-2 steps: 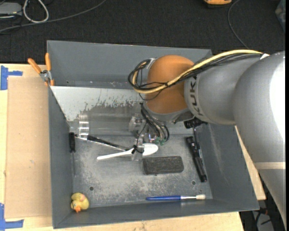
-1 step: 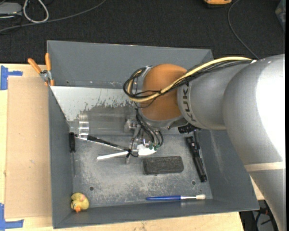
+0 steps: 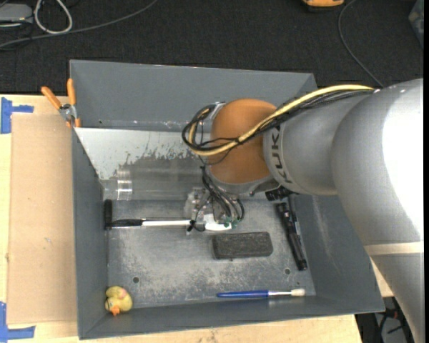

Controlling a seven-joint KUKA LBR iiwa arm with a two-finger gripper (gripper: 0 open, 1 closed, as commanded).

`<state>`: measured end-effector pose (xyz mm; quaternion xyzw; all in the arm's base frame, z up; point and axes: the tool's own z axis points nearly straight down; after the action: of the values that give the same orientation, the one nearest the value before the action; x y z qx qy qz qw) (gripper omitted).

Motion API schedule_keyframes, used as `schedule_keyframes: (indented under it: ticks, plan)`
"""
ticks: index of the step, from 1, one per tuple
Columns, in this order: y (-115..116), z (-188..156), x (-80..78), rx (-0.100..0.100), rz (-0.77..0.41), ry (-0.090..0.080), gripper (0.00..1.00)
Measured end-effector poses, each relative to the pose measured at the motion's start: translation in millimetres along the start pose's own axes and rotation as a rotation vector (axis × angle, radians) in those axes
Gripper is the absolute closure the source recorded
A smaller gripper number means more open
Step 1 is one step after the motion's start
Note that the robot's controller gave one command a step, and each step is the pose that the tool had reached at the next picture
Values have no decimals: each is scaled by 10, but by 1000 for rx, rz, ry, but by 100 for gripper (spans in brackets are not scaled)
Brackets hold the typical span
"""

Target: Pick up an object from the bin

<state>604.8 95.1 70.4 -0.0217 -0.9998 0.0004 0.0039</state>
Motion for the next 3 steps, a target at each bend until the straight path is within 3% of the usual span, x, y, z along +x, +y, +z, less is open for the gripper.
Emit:
schedule_keyframes:
  ticks: [1, 2, 3]
  plan:
    - [0, 0, 0, 0, 0, 0, 100]
    - [-6, -372, 33, 1, 2, 9, 100]
    - [-2, -756, 7, -1, 3, -1, 100]
